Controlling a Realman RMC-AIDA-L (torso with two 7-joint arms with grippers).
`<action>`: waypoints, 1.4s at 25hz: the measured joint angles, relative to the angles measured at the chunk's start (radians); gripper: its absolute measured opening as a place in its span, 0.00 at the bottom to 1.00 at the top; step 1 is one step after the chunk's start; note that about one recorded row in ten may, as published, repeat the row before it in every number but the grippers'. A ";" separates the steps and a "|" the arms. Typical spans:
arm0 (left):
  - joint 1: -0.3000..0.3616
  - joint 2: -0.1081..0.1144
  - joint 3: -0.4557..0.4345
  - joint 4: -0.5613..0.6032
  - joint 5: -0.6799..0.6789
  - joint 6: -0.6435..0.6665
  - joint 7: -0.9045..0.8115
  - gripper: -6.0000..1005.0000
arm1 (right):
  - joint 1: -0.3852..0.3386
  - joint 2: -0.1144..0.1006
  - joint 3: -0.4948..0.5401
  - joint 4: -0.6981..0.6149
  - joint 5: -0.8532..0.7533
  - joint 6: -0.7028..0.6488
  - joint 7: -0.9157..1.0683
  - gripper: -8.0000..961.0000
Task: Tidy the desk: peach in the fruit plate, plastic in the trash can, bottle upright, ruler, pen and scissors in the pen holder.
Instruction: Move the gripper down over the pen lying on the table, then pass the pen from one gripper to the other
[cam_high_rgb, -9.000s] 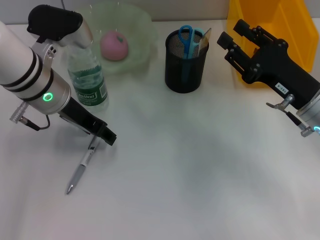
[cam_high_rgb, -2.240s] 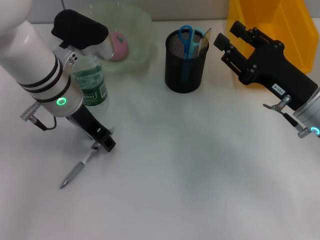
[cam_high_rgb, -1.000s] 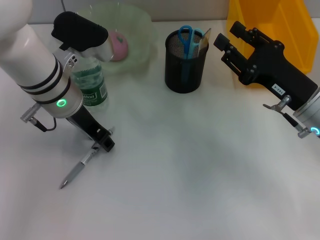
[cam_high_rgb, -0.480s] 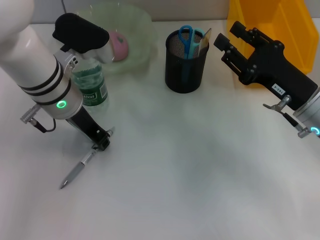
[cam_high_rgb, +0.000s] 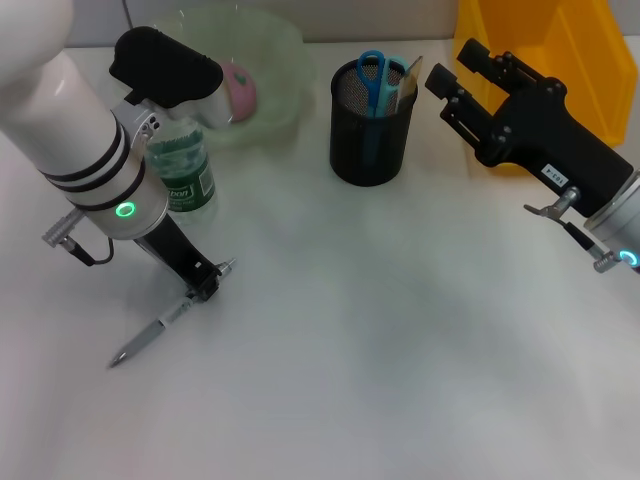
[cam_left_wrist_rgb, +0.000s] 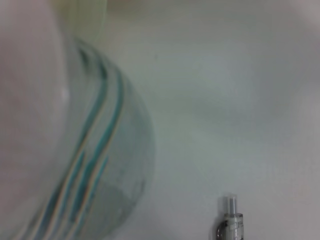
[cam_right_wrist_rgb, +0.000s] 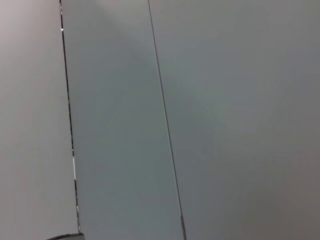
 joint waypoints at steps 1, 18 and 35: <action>0.000 0.000 0.000 -0.001 -0.001 -0.001 0.000 0.20 | 0.001 0.000 0.000 0.000 0.000 0.000 0.000 0.53; 0.051 0.003 0.000 0.190 -0.004 0.011 -0.010 0.18 | -0.003 0.000 0.000 0.001 0.021 -0.008 0.000 0.53; 0.350 0.009 -0.051 0.850 -0.259 -0.027 0.044 0.18 | -0.072 -0.001 0.025 -0.001 0.042 -0.114 0.022 0.53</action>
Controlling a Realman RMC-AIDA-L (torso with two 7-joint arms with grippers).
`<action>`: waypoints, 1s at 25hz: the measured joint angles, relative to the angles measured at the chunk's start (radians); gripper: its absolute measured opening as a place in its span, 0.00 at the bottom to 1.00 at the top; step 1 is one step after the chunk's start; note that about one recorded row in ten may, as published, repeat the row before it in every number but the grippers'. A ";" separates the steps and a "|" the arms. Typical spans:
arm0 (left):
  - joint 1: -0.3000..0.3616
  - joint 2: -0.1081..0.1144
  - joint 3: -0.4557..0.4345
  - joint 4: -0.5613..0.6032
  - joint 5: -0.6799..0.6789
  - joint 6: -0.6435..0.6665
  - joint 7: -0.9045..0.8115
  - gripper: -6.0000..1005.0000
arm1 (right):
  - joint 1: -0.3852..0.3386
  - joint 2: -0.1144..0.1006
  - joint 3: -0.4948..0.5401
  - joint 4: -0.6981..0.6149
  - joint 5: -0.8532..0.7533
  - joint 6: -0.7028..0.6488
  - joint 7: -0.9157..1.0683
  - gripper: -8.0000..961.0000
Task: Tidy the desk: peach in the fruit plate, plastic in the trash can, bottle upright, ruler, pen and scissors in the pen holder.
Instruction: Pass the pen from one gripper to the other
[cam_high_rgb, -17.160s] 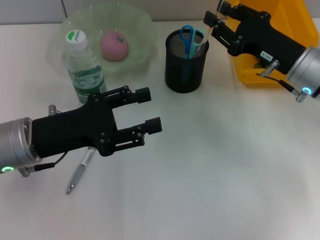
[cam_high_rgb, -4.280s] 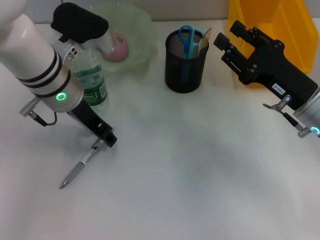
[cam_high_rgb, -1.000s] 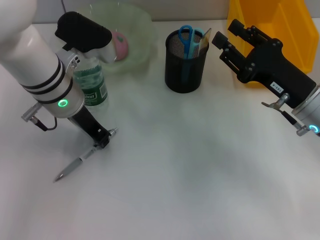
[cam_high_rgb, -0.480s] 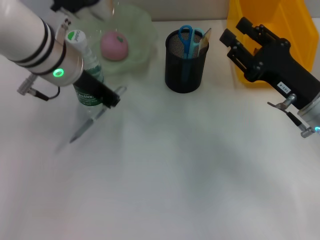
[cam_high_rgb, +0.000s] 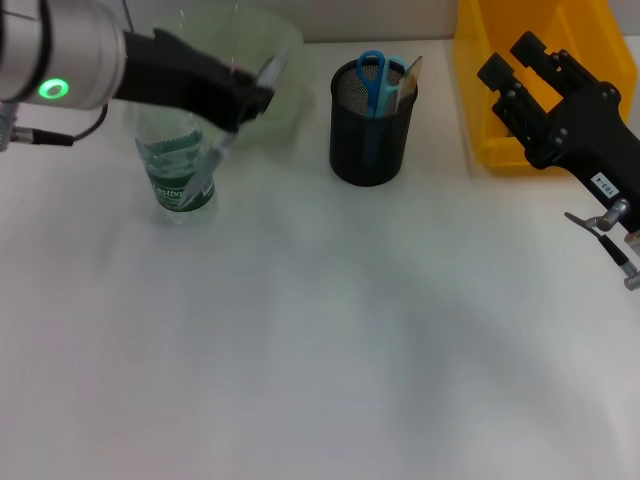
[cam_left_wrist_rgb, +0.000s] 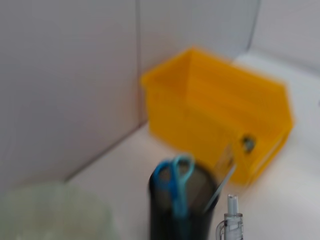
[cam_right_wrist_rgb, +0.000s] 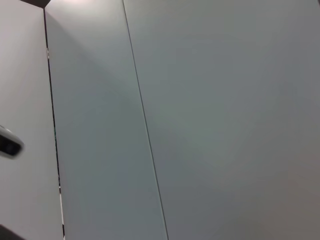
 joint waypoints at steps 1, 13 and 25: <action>0.023 0.000 -0.016 0.019 -0.058 -0.013 0.028 0.18 | -0.001 0.000 0.000 0.000 0.000 0.000 0.001 0.53; 0.218 0.000 -0.138 -0.200 -0.881 -0.137 0.617 0.18 | -0.051 -0.014 -0.022 -0.164 -0.126 -0.011 0.243 0.52; 0.065 0.005 -0.340 -1.046 -1.220 0.232 1.219 0.18 | -0.065 -0.014 -0.022 -0.296 -0.342 -0.077 0.384 0.50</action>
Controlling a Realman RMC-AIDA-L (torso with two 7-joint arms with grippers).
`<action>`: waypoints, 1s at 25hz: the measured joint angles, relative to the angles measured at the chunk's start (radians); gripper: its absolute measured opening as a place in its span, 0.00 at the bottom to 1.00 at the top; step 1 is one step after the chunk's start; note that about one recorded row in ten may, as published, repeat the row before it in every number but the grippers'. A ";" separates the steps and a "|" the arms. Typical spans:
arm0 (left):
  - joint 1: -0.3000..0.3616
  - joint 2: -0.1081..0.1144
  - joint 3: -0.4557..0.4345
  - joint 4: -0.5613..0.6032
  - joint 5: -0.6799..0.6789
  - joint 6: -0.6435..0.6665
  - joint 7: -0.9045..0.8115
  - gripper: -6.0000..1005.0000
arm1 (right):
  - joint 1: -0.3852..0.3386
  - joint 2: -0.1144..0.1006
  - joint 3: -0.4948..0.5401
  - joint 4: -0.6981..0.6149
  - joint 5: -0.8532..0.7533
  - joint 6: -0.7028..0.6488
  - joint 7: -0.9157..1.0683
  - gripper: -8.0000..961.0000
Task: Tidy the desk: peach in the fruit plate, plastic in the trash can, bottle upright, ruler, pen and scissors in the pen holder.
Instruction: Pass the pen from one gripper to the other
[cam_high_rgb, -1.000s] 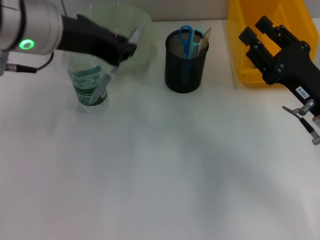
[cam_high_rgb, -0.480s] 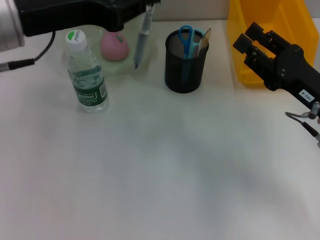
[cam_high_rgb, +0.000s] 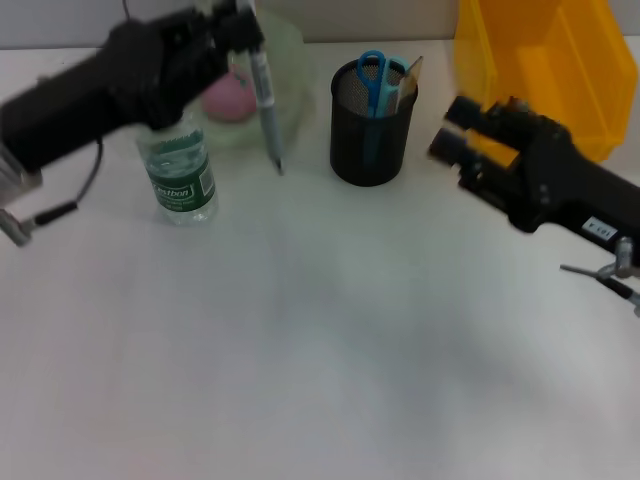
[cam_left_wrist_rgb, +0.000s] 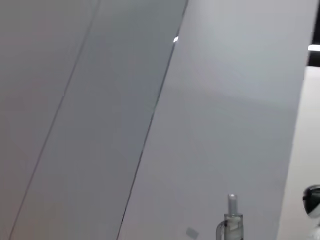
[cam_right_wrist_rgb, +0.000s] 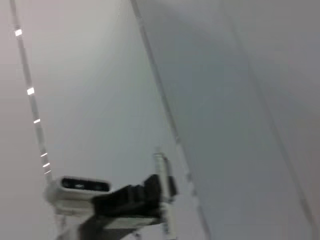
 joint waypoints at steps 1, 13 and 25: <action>-0.006 0.001 -0.002 -0.027 0.001 0.013 0.042 0.18 | 0.000 0.000 0.000 0.000 0.000 0.000 0.000 0.50; -0.015 -0.005 0.022 -0.084 0.053 0.068 0.160 0.18 | 0.059 -0.001 -0.001 -0.188 -0.244 -0.031 0.195 0.48; -0.037 -0.006 0.067 -0.089 0.046 0.066 0.163 0.18 | 0.171 0.006 -0.074 -0.198 -0.312 0.091 0.297 0.45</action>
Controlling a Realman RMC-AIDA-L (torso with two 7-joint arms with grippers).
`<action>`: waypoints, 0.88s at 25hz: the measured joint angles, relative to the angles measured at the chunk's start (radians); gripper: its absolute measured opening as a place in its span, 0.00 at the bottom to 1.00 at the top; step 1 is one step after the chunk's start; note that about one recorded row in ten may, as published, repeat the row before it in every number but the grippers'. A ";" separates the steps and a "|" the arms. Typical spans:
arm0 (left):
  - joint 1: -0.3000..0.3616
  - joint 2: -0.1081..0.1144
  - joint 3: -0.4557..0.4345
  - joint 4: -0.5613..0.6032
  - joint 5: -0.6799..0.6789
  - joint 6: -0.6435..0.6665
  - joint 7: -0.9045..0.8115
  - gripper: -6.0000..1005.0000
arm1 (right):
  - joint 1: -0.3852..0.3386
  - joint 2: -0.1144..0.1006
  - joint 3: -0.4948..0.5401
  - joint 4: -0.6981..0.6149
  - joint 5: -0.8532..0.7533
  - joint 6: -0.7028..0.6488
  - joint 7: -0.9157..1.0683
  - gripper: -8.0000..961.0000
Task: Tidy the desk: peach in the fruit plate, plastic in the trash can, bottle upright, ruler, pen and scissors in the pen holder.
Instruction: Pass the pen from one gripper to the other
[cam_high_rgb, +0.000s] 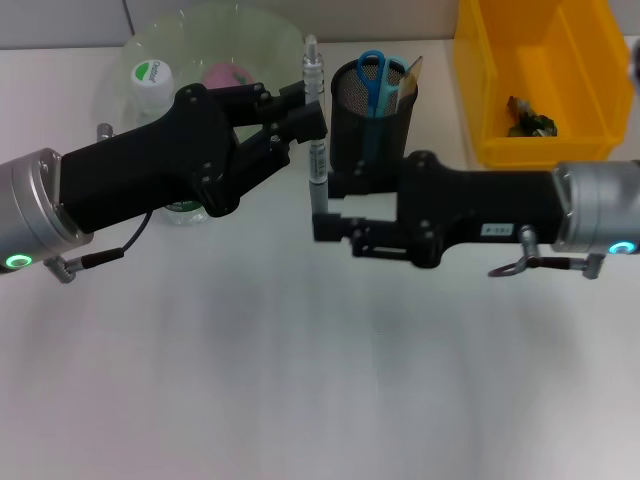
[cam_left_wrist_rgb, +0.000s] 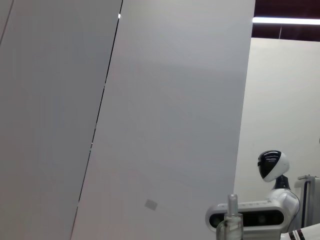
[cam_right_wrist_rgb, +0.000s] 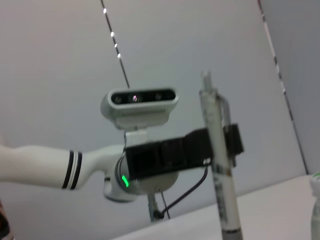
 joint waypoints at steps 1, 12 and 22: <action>-0.001 0.000 0.001 -0.004 0.000 0.000 0.000 0.18 | 0.003 0.001 -0.012 -0.001 0.000 0.009 0.000 0.45; -0.016 0.000 0.014 -0.025 0.003 -0.002 0.001 0.18 | 0.007 0.003 -0.038 -0.005 0.005 0.023 0.000 0.42; -0.016 0.000 0.025 -0.025 0.009 -0.006 0.002 0.18 | 0.002 0.002 -0.036 -0.037 0.017 0.013 0.001 0.40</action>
